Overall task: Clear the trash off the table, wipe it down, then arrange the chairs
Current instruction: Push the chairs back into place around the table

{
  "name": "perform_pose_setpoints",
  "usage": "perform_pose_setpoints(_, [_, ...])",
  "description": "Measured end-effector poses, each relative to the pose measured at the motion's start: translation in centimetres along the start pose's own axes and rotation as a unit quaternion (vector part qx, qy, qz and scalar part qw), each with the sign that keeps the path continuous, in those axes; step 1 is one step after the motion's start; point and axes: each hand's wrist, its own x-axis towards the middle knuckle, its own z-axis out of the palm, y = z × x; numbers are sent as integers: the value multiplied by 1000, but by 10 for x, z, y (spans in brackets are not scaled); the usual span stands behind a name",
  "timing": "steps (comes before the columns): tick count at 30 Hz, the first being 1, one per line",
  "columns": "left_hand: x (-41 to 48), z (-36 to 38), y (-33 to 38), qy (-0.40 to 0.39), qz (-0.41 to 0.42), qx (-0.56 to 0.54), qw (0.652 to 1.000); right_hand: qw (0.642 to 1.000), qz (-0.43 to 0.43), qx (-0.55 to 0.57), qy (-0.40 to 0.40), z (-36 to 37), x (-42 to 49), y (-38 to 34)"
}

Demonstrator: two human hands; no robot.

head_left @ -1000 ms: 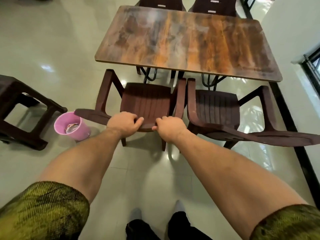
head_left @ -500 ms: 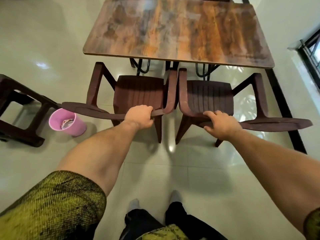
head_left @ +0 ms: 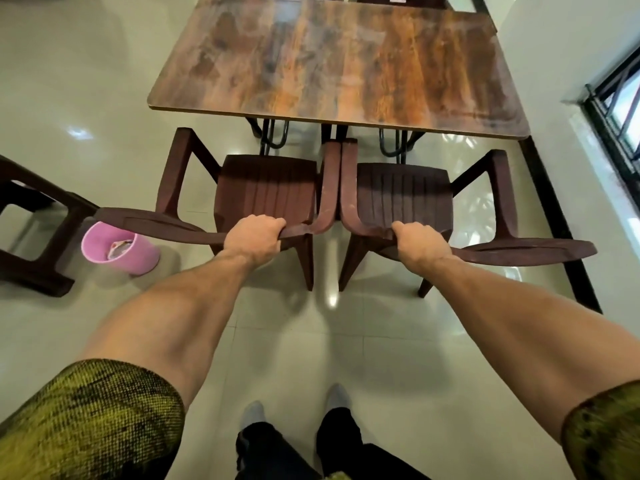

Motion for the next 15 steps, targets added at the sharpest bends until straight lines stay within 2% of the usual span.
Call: perform_pose_setpoints(15, [-30,6,28,-9,-8,0,1000,998,-53,26,-13,16,-33,18])
